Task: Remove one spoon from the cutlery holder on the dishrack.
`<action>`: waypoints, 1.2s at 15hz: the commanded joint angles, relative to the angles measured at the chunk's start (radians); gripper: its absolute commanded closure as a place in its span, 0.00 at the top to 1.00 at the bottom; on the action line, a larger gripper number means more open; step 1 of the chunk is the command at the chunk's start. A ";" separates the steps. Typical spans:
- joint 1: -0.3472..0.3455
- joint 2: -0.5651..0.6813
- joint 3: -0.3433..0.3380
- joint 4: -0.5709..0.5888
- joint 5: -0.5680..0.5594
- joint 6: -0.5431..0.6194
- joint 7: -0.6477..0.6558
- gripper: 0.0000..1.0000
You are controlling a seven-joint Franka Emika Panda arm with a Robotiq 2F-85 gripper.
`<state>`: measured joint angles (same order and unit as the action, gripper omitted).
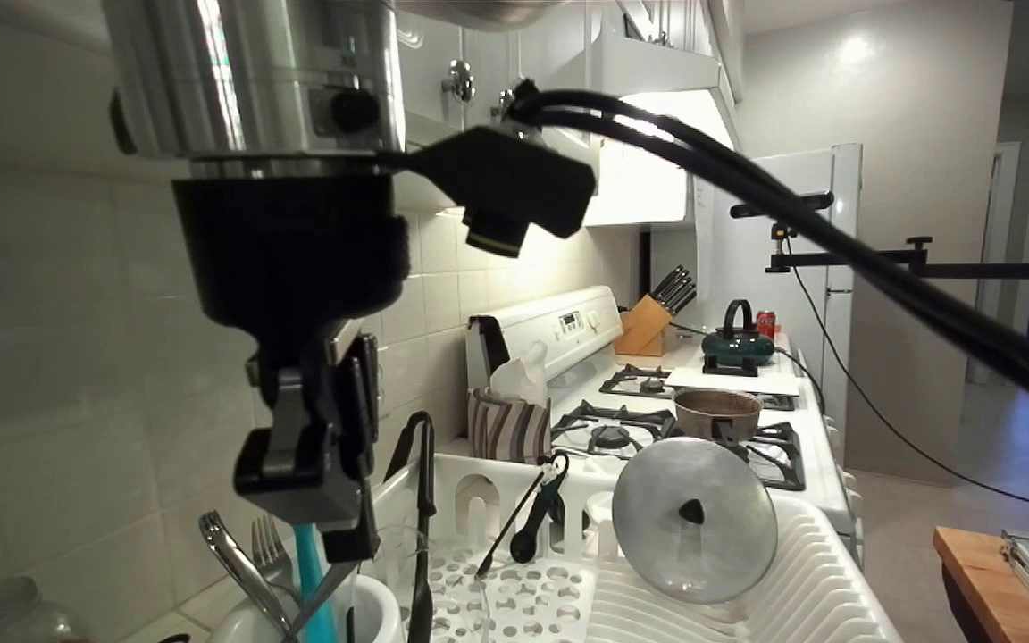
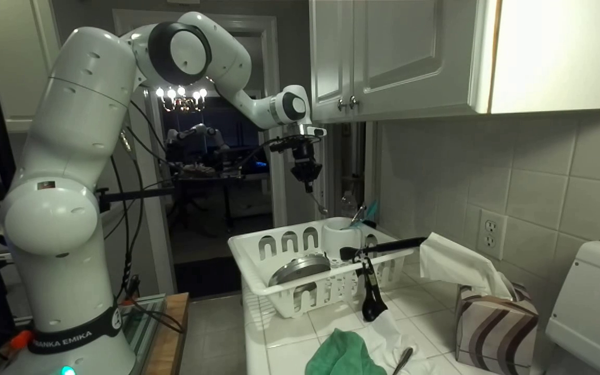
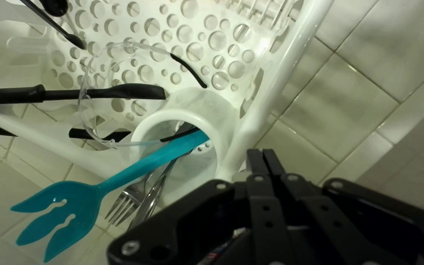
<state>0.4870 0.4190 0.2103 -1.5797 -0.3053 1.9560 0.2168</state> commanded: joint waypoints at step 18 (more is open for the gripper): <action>0.001 0.005 -0.049 -0.080 -0.119 0.028 0.248 0.01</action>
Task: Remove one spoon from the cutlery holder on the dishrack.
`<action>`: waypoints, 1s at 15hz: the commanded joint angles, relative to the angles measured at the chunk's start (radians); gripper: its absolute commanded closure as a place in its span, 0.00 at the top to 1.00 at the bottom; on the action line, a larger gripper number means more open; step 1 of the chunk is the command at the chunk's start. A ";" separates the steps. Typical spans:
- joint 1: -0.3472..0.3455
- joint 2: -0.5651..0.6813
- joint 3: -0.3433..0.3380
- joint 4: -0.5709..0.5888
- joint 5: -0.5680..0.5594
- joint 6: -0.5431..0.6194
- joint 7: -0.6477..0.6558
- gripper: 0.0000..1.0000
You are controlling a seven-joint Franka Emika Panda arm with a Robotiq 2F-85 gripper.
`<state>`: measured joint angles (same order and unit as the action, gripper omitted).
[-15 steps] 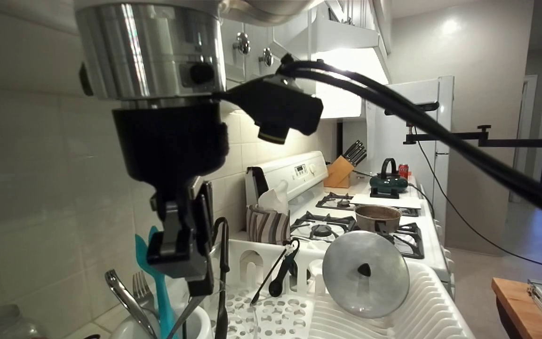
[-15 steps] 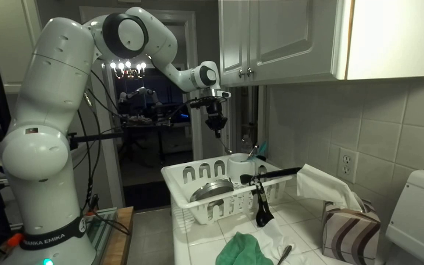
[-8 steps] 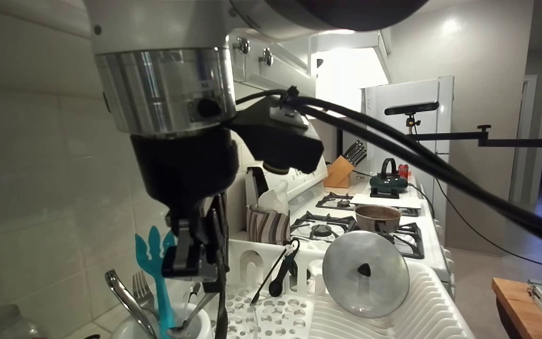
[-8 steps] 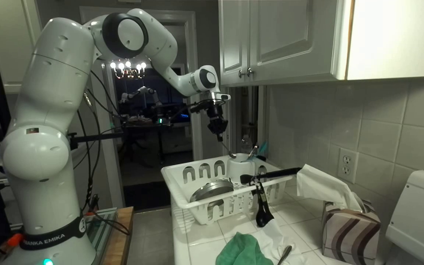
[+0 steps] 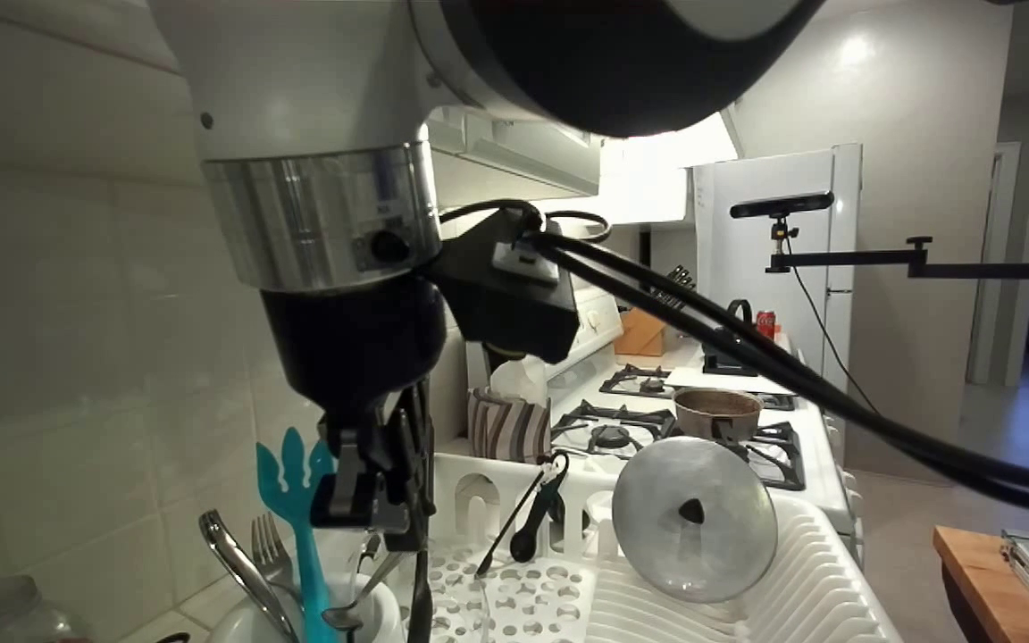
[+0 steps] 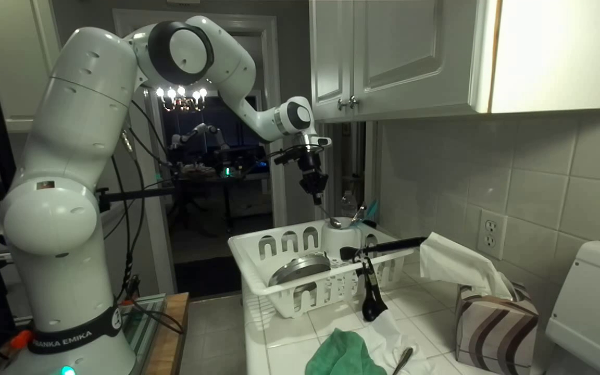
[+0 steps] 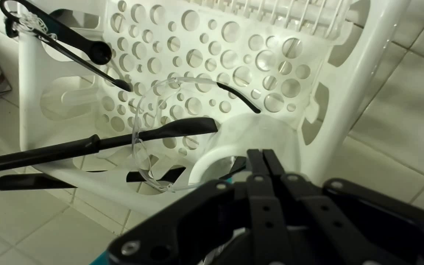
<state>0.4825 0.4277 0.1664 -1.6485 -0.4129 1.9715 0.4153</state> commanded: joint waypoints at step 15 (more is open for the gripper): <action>0.043 -0.116 0.004 -0.069 -0.047 -0.154 0.346 0.01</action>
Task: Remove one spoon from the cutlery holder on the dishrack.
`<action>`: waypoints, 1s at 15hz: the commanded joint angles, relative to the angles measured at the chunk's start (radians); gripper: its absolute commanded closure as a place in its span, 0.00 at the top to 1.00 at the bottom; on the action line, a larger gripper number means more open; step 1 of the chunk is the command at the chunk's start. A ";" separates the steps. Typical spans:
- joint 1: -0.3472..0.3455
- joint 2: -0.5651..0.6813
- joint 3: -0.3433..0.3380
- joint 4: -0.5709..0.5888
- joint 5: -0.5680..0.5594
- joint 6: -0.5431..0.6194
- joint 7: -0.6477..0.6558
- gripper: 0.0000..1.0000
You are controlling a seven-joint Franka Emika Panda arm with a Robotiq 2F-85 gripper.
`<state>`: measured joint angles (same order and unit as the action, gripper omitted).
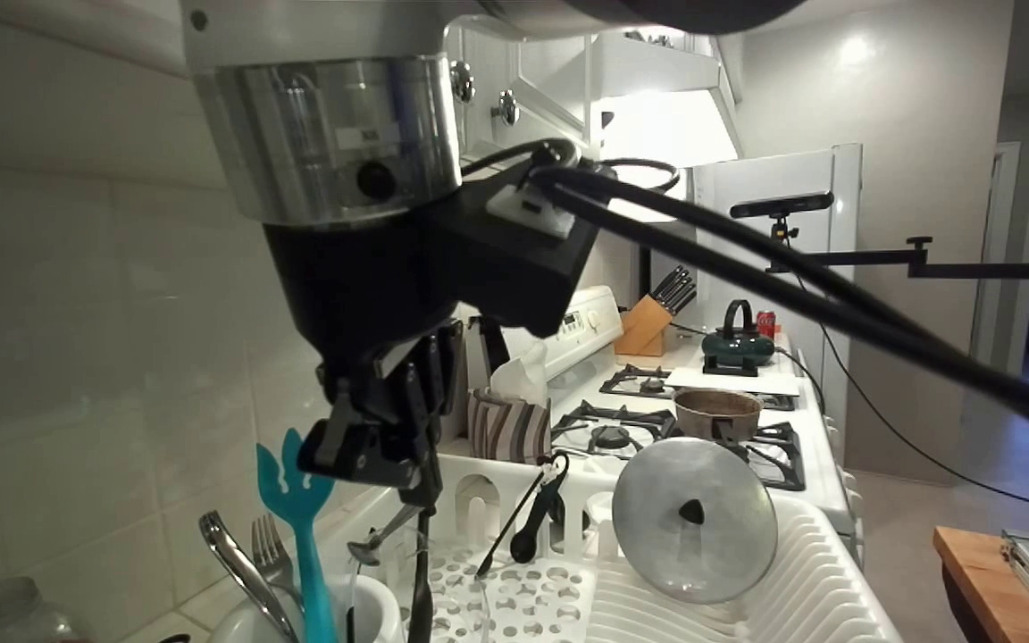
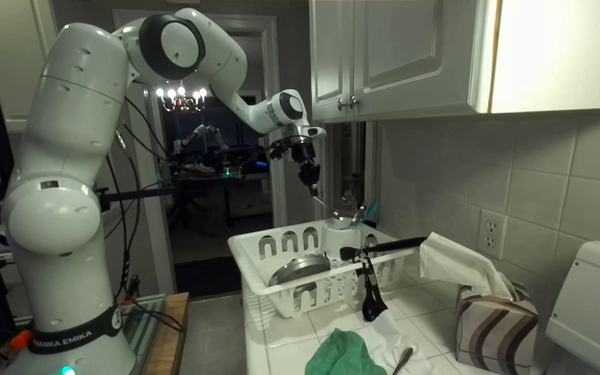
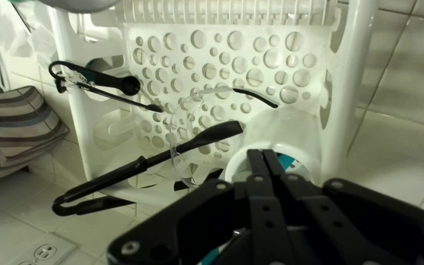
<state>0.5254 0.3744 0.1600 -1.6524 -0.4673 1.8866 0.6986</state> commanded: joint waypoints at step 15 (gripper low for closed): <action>-0.203 -0.128 0.055 -0.353 0.317 0.101 -0.351 0.01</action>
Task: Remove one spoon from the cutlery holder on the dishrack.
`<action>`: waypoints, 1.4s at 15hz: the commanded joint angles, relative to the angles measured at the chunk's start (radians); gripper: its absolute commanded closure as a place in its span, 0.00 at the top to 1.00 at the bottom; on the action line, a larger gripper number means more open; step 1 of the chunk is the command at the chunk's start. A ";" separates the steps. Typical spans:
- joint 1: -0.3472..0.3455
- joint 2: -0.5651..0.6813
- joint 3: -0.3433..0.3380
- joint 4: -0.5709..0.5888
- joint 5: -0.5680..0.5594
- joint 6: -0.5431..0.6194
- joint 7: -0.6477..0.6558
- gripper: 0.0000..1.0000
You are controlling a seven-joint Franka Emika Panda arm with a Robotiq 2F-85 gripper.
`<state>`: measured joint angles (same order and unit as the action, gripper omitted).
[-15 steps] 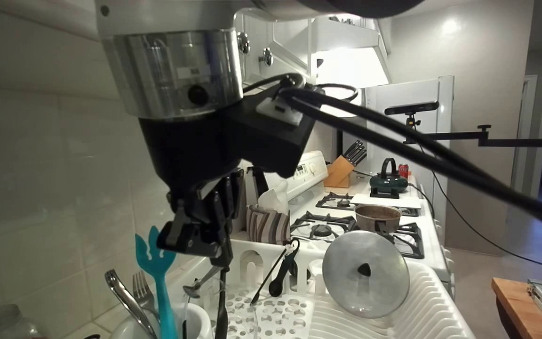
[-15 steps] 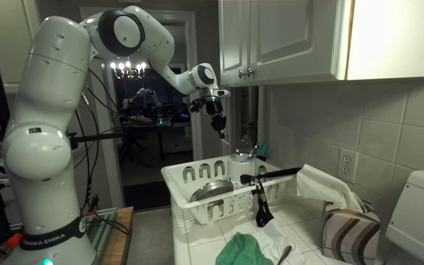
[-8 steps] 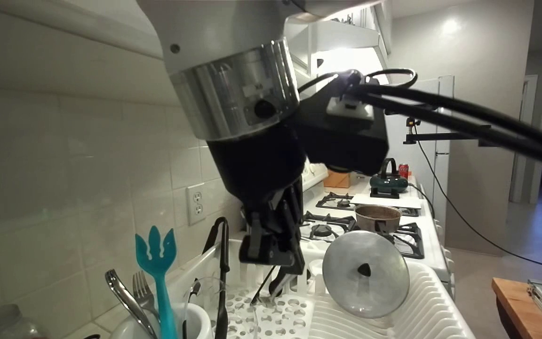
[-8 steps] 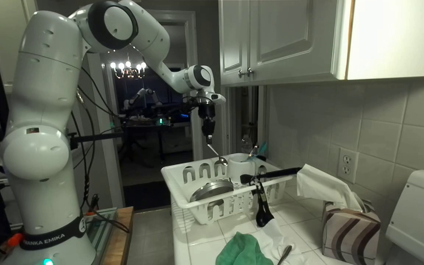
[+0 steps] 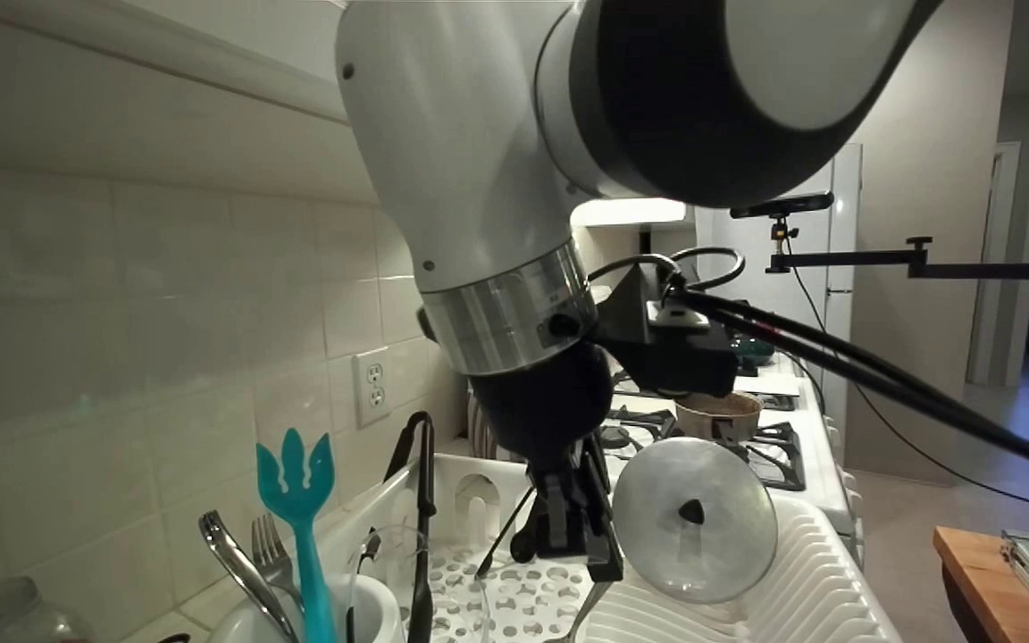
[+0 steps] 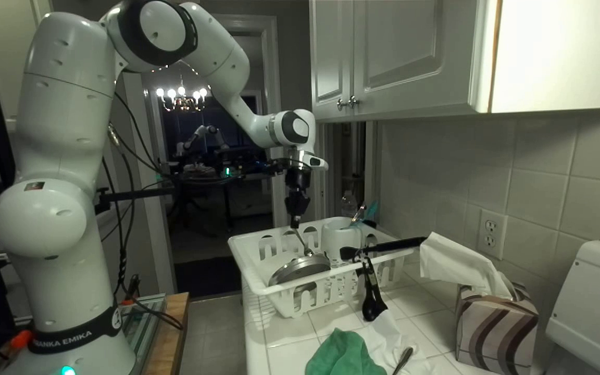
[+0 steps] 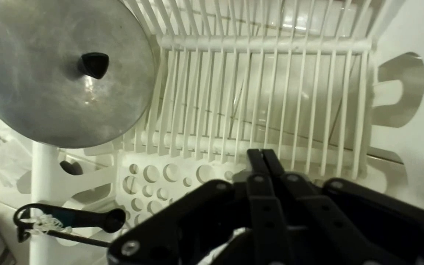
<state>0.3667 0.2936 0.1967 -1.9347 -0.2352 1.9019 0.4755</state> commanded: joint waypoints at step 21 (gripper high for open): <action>-0.069 -0.235 0.065 -0.231 0.314 0.019 -0.186 0.01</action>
<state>0.3046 0.0757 0.2613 -2.1520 0.0867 1.9550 0.2850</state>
